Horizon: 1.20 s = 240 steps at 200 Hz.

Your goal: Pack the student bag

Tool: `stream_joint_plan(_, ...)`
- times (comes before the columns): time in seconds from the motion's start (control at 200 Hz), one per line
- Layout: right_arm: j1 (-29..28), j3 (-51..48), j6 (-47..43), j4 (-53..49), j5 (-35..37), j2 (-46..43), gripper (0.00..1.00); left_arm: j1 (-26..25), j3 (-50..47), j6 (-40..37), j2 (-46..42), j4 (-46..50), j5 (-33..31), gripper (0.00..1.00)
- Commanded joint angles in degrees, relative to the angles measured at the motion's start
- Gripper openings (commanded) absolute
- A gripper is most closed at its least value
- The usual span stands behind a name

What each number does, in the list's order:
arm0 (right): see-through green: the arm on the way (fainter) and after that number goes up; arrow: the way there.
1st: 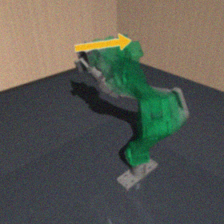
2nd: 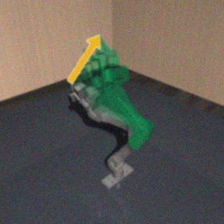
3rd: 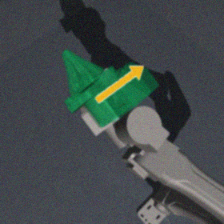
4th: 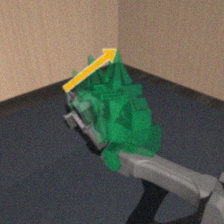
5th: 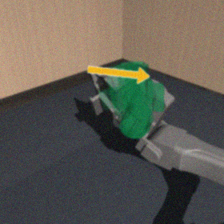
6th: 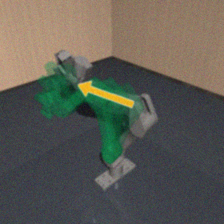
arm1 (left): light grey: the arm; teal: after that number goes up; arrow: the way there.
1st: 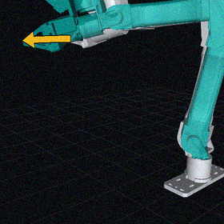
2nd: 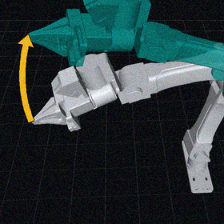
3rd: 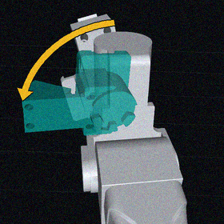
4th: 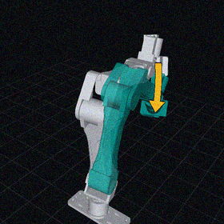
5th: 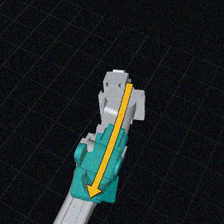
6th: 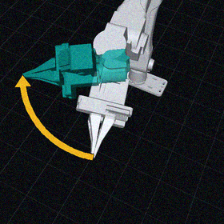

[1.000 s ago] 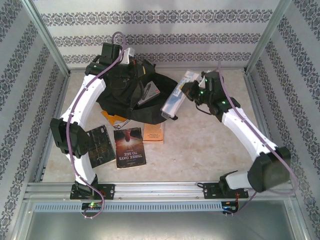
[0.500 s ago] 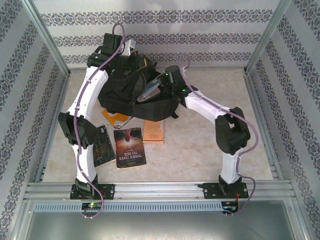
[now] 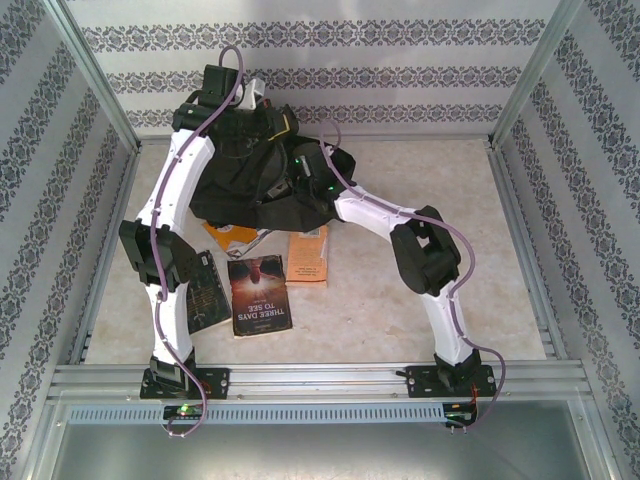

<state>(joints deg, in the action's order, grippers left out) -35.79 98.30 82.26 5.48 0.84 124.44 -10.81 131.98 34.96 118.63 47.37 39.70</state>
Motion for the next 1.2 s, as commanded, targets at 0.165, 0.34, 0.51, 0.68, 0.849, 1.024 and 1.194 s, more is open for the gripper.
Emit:
stream_joint_plan(0.165, 3.35, 2.24, -30.36, -18.6, -10.56, -13.08, 0.8, 1.25, -4.42, -0.3, -3.45, -4.99, 2.95, 0.0)
stream_joint_plan(0.34, 3.83, -10.2, -37.47, -24.55, -9.16, -23.89, 0.77, 0.07, -15.7, 0.63, -6.99, -11.4, 4.71, 0.0)
stream_joint_plan(0.51, 5.26, -24.58, -39.14, -24.45, -18.1, -29.51, 0.73, -1.28, -26.38, 1.46, -10.02, -17.12, 4.64, 0.0)
stream_joint_plan(0.68, 4.7, -32.98, -37.17, -23.21, -23.64, -31.11, 0.72, -2.02, -30.54, 1.73, -10.09, -19.07, 4.46, 0.0)
stream_joint_plan(0.849, 4.35, -37.11, -32.25, -18.95, -29.92, -27.35, 0.66, -2.1, -33.58, 1.86, -10.94, -20.66, 4.27, 0.0)
stream_joint_plan(1.024, 2.85, -35.03, -32.01, -19.58, -30.19, -21.71, 0.65, -2.1, -37.34, 2.52, -11.62, -23.37, 4.77, 0.0)
stream_joint_plan(1.194, 2.94, -34.06, -33.46, -22.34, -27.89, -19.88, 0.65, -2.11, -37.7, 1.2, -11.67, -22.42, 4.48, 0.0)
